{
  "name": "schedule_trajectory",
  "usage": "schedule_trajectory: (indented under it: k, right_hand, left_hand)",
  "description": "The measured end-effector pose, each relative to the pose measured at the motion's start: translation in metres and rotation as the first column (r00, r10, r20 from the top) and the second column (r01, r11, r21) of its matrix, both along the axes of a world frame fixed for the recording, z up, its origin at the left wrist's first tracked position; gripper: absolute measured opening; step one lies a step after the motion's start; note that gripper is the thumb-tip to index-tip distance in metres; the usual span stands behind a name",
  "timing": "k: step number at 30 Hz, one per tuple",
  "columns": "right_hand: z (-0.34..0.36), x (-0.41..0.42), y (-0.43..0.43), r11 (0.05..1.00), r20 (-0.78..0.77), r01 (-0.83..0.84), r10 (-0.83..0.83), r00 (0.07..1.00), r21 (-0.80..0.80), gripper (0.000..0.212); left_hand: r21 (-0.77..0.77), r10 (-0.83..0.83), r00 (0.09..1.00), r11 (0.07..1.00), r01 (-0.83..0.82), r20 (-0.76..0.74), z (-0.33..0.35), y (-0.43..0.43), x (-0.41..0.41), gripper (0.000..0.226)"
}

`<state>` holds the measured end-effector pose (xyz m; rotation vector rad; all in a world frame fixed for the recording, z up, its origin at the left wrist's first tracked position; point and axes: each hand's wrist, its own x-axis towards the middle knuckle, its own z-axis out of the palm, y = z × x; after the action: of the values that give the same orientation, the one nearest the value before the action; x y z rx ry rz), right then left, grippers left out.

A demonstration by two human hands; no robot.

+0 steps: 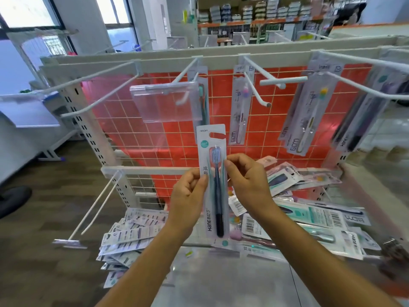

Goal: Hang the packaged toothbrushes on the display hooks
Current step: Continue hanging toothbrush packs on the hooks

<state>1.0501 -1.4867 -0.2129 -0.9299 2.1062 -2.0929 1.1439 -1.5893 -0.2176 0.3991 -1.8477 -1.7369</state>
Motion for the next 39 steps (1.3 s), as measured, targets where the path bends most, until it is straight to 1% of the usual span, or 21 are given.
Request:
schedule_trajectory:
  k: [4,8,15,19,21,25,29,33,35,39]
  right_hand:
    - [-0.001,0.006,-0.007,1.000,-0.012,0.003,-0.003,1.000,0.007,0.013]
    - [-0.003,0.010,-0.014,1.000,0.000,0.014,-0.014,1.000,0.014,0.020]
    - [-0.004,0.022,-0.029,1.000,0.014,0.000,0.000,1.000,0.014,0.012]
    - [-0.005,0.028,-0.036,0.999,-0.012,0.000,0.000,1.000,0.036,0.018]
    - [-0.004,0.032,-0.040,0.998,-0.014,-0.015,0.016,1.000,0.056,0.017]
    - [0.000,0.039,-0.049,0.997,0.030,-0.060,0.058,0.998,0.047,0.019]
    - [0.004,0.046,-0.062,0.996,0.020,-0.074,0.073,0.997,0.056,0.020]
    - [0.005,0.055,-0.076,0.991,0.065,-0.111,0.107,0.992,0.071,0.021]
    - [0.004,0.060,-0.083,0.990,0.095,-0.129,0.123,0.988,0.058,0.022]
    - [-0.001,0.066,-0.095,0.987,0.133,-0.151,0.142,0.981,0.062,0.024]
  left_hand:
    - [0.031,0.002,1.000,1.000,-0.003,0.022,-0.002,-0.008,0.002,0.022]
    - [0.051,-0.018,1.000,0.999,0.017,0.018,-0.003,-0.017,0.004,0.012]
    - [0.040,-0.011,1.000,0.999,0.012,-0.020,0.001,-0.035,0.006,0.010]
    - [0.031,-0.013,0.999,0.999,0.014,-0.042,0.003,-0.044,0.011,0.008]
    - [0.011,-0.016,0.999,1.000,0.016,-0.045,0.005,-0.050,0.014,0.009]
    - [0.008,-0.026,0.998,1.000,0.027,-0.064,0.006,-0.063,0.023,0.008]
    - [0.025,0.039,0.991,0.999,-0.036,-0.125,0.014,-0.079,0.036,0.019]
    - [0.042,0.154,0.963,0.988,-0.148,-0.222,0.024,-0.097,0.049,0.023]
    - [0.044,0.187,0.946,0.982,-0.182,-0.266,0.030,-0.105,0.055,0.022]
    - [0.098,0.235,0.909,0.972,-0.214,-0.345,0.042,-0.115,0.067,0.014]
